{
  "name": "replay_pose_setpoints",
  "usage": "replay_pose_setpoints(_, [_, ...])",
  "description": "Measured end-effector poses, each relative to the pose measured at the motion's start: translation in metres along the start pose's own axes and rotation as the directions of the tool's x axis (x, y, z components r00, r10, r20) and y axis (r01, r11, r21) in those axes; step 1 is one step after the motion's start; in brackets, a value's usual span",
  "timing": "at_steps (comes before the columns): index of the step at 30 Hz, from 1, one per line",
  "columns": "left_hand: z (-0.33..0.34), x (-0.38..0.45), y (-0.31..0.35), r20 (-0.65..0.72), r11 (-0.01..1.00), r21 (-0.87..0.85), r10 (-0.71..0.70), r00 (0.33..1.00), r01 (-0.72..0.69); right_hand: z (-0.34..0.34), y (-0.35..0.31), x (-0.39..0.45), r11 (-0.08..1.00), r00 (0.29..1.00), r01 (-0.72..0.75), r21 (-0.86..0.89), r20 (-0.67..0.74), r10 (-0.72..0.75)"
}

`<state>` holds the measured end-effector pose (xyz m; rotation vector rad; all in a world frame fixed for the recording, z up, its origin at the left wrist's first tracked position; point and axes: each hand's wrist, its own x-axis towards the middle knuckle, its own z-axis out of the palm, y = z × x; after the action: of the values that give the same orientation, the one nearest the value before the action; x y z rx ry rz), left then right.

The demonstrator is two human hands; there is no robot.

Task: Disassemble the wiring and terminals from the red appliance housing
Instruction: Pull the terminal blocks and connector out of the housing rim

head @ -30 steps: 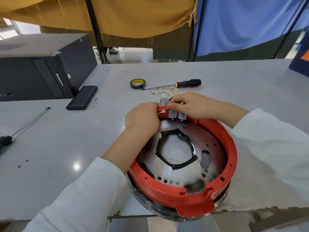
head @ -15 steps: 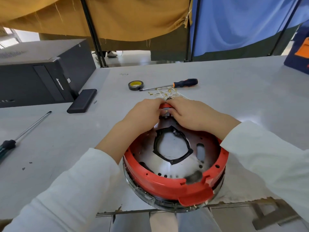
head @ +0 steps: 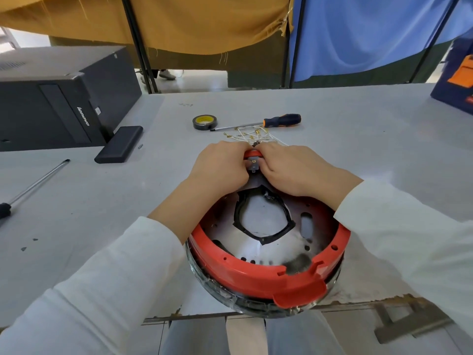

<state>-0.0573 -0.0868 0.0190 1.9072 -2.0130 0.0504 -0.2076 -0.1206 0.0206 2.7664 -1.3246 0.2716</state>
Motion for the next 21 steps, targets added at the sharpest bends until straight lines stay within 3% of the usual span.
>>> replay_pose_setpoints(11, [0.0054,0.0056,0.0029,-0.060,0.993,-0.035,-0.117,0.991,0.115,0.0068,-0.0055,0.0041,0.995,0.998,-0.018,-0.102,-0.055,0.013])
replay_pose_setpoints(18, [0.0042,0.0007,-0.0047,-0.019,0.993,-0.120,0.017,1.000,-0.019,0.0047,0.0003,0.0014,0.995,0.998,0.052,-0.086,-0.034,-0.055])
replay_pose_setpoints(21, [0.0036,0.0011,-0.0044,-0.033,0.993,-0.115,0.004,0.999,-0.008,0.0058,0.0006,0.0016,0.992,0.998,0.052,-0.119,-0.029,-0.056])
